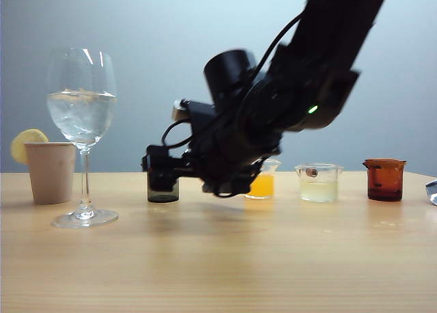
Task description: Pick up the first measuring cup from the left, pour the coconut rum inside into the goblet, and finally put the measuring cup back in its original place.
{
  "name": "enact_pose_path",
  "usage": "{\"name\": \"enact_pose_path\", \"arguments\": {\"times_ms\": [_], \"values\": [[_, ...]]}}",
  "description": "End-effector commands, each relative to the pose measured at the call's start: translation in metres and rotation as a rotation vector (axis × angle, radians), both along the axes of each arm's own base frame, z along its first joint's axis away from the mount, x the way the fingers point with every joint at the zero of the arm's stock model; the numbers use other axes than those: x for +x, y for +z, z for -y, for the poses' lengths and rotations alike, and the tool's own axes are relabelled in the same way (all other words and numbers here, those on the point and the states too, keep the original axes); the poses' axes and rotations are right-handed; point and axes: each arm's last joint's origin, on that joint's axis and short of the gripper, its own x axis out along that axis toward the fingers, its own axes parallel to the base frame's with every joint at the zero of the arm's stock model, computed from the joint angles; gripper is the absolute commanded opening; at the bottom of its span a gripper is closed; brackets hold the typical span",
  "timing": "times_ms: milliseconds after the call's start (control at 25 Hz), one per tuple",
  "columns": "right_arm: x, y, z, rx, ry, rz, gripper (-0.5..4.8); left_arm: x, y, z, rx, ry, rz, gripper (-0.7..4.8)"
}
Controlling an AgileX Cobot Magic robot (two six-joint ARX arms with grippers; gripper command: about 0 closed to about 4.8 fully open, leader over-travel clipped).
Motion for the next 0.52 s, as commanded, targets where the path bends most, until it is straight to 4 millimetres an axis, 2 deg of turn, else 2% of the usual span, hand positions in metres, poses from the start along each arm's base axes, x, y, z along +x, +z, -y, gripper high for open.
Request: {"name": "enact_pose_path", "arguments": {"times_ms": [40, 120, 200, 240, 280, 519], "values": [[-0.017, 0.020, 0.013, 0.031, -0.001, 0.019, 4.64, -0.001, 0.003, 0.000, -0.001, 0.000, 0.016, -0.05], [-0.029, 0.029, 0.024, 0.036, 0.002, 0.011, 3.20, -0.001, 0.003, 0.000, -0.001, 0.000, 0.016, -0.05], [-0.042, 0.041, 0.035, 0.042, 0.015, 0.010, 1.05, -0.001, 0.003, 0.000, -0.001, 0.000, 0.017, -0.05], [-0.049, 0.049, 0.040, 0.050, 0.027, 0.013, -0.24, -0.001, 0.003, 0.000, -0.001, 0.000, 0.016, -0.05], [-0.060, 0.062, 0.050, 0.067, 0.034, 0.022, -0.09, -0.001, 0.003, 0.000, -0.001, 0.000, 0.016, -0.05], [-0.091, 0.109, 0.078, 0.027, 0.037, -0.026, -0.09, -0.001, 0.003, 0.000, -0.001, 0.000, 0.016, -0.05]]}}
